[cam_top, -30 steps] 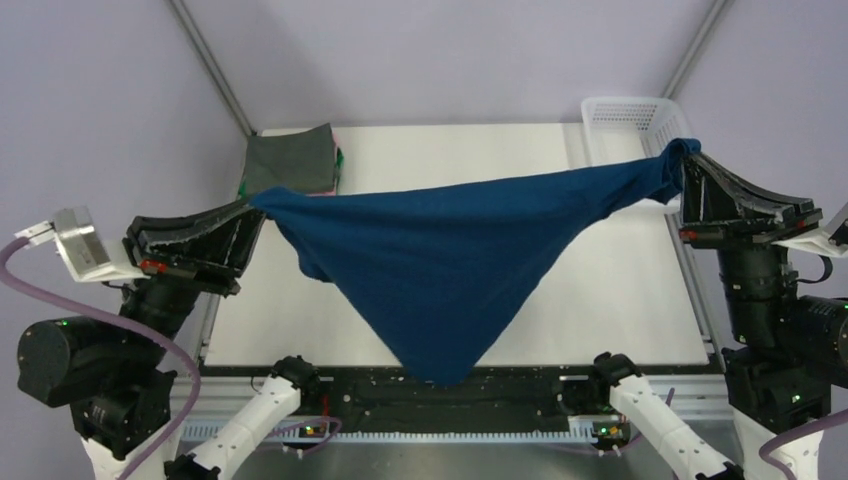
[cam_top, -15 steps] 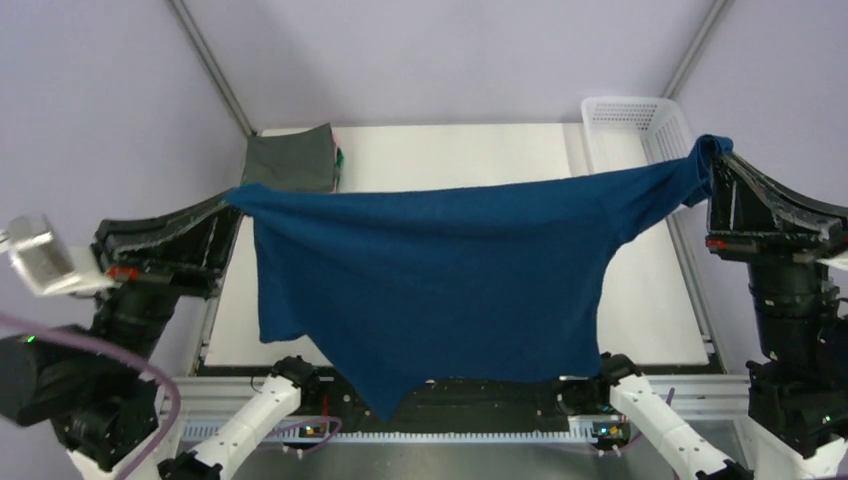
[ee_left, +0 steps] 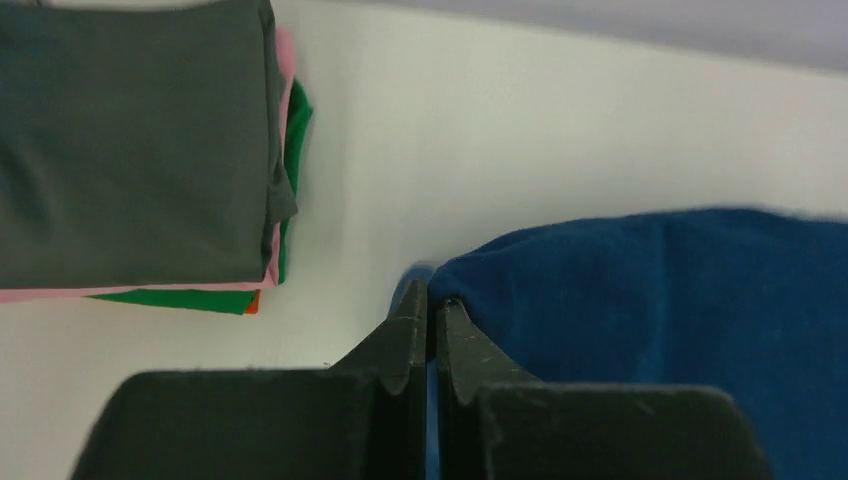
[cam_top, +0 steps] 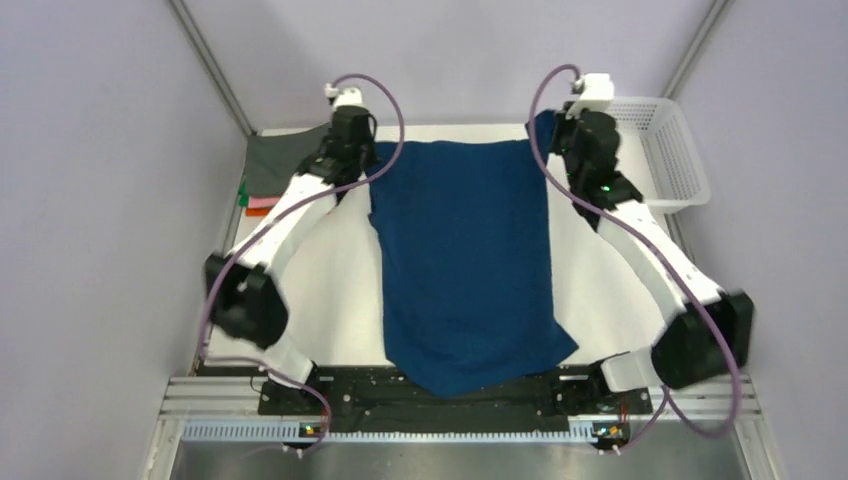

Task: Fold and stack the t-shirts
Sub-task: Flatten out the tshirt

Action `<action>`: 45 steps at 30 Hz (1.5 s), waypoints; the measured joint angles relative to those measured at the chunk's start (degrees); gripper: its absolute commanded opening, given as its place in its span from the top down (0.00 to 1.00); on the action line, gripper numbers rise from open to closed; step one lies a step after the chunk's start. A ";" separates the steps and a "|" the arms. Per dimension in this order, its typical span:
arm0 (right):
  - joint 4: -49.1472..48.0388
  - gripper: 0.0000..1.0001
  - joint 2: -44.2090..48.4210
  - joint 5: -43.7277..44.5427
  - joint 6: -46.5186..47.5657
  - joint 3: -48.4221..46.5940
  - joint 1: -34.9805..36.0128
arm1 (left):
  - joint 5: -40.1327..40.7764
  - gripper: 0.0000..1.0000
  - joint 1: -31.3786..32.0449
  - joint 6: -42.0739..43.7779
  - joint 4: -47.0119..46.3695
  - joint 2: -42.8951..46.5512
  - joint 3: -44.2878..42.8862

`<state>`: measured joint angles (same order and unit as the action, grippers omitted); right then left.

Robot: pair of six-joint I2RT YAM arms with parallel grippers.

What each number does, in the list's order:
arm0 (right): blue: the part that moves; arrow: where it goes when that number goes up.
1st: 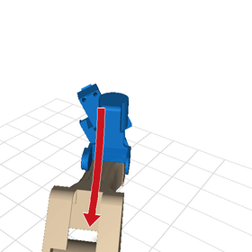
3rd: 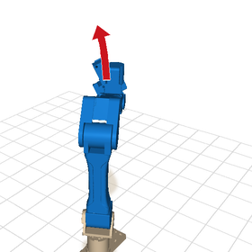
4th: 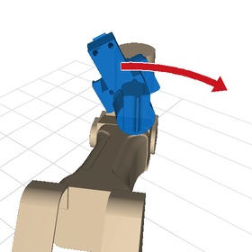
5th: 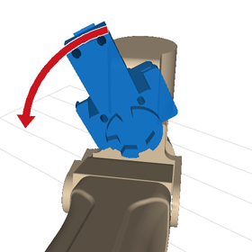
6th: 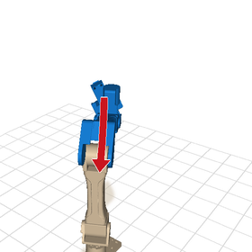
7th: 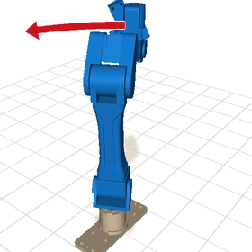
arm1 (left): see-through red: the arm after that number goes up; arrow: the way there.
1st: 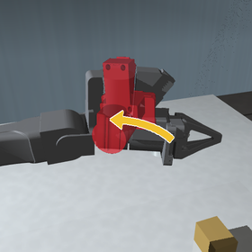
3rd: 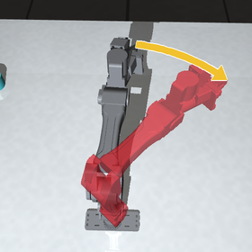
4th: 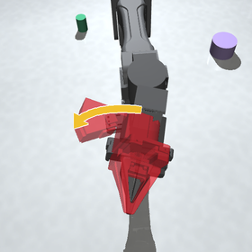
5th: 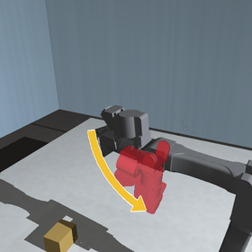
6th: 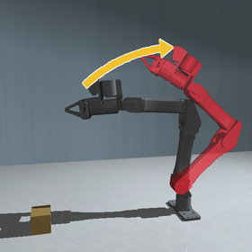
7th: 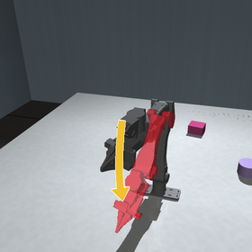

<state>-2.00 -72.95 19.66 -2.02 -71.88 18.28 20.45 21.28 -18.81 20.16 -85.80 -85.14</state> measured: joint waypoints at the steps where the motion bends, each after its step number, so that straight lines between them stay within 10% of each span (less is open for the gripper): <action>1: -0.79 1.00 -3.48 -0.04 0.13 0.42 -0.46 | 0.11 0.97 -0.55 0.35 0.11 -5.60 -1.05; 3: -3.17 0.95 -12.79 -0.46 0.07 0.59 -2.45 | 0.44 0.65 -1.75 0.85 1.38 -16.92 -5.44; 6: -6.03 0.43 -25.51 -0.74 0.20 -1.57 -4.94 | 0.63 0.04 -2.91 2.51 2.95 -30.58 -14.14; 7: -6.29 0.24 -28.87 -0.68 0.26 -3.02 -5.38 | 0.55 0.02 -3.13 2.84 3.67 -34.18 -17.40; 9: -5.99 0.02 -34.56 -0.20 0.85 -6.71 -5.97 | 0.26 0.01 -3.50 3.45 4.74 -38.95 -22.60; 17: -2.95 0.01 -34.38 -1.29 -1.18 -10.45 -5.51 | -4.50 0.01 -3.41 2.99 4.50 -38.38 -25.83; 29: 5.42 0.01 -5.07 -11.50 -14.47 20.39 4.50 | -24.41 0.01 0.13 -7.63 -1.09 -18.56 6.49; 38: 7.52 0.03 -6.03 -16.79 -20.87 30.69 4.44 | -27.28 0.01 15.17 -20.28 -4.48 -3.87 34.80; 45: 5.64 0.05 -7.39 -17.53 -25.16 36.28 7.13 | -20.92 0.01 12.76 -26.56 -4.68 -5.14 35.30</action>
<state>3.64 -80.34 2.13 -27.18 -35.59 25.41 -0.47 34.04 -45.36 15.49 -90.94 -49.84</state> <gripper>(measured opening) 0.961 0.986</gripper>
